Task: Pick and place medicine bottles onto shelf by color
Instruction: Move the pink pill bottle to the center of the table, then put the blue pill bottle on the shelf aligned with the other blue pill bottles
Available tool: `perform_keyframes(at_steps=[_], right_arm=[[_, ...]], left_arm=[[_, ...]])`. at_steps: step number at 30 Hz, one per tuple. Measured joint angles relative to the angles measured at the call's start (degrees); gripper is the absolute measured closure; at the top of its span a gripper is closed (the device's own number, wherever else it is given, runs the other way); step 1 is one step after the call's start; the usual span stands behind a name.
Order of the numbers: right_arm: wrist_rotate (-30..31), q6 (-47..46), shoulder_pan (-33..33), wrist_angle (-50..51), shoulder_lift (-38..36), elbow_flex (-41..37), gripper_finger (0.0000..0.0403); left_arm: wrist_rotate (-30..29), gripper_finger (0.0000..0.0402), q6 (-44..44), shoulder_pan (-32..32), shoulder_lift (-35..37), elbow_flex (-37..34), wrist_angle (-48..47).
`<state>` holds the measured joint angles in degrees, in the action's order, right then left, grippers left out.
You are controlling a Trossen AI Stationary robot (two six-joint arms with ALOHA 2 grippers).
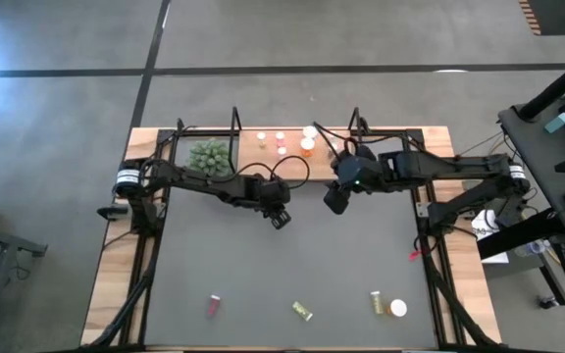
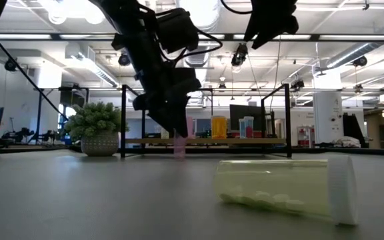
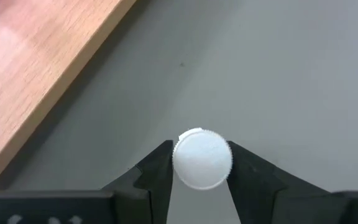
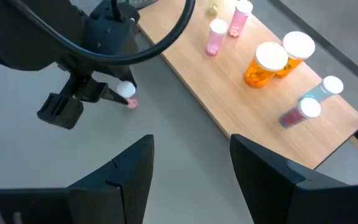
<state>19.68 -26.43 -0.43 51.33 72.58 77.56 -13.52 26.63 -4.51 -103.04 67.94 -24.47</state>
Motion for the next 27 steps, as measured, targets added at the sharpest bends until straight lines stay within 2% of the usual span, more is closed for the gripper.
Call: perform_keyframes(at_steps=[9, 13, 22, 27], right_arm=[[0.0, -0.7, 0.0, 1.3, -0.2, 0.0, 0.02], [-0.1, -1.1, 0.0, 2.9, -0.1, 0.0, 0.02], [-0.2, -8.9, 0.6, 9.3, -0.2, 0.0, 0.02], [-1.0, -16.2, 4.1, 13.3, -0.2, 0.0, 0.02]], left_arm=[[2.7, 0.0217, 0.0, 0.0, 0.0, 0.7, -0.2], [6.4, 0.0199, 0.1, -0.3, 0.5, 1.0, -2.3], [7.2, 0.0195, 0.2, -0.4, 6.1, 1.4, -5.8], [8.8, 0.0195, 1.6, -0.4, 11.9, 1.3, -6.7]])
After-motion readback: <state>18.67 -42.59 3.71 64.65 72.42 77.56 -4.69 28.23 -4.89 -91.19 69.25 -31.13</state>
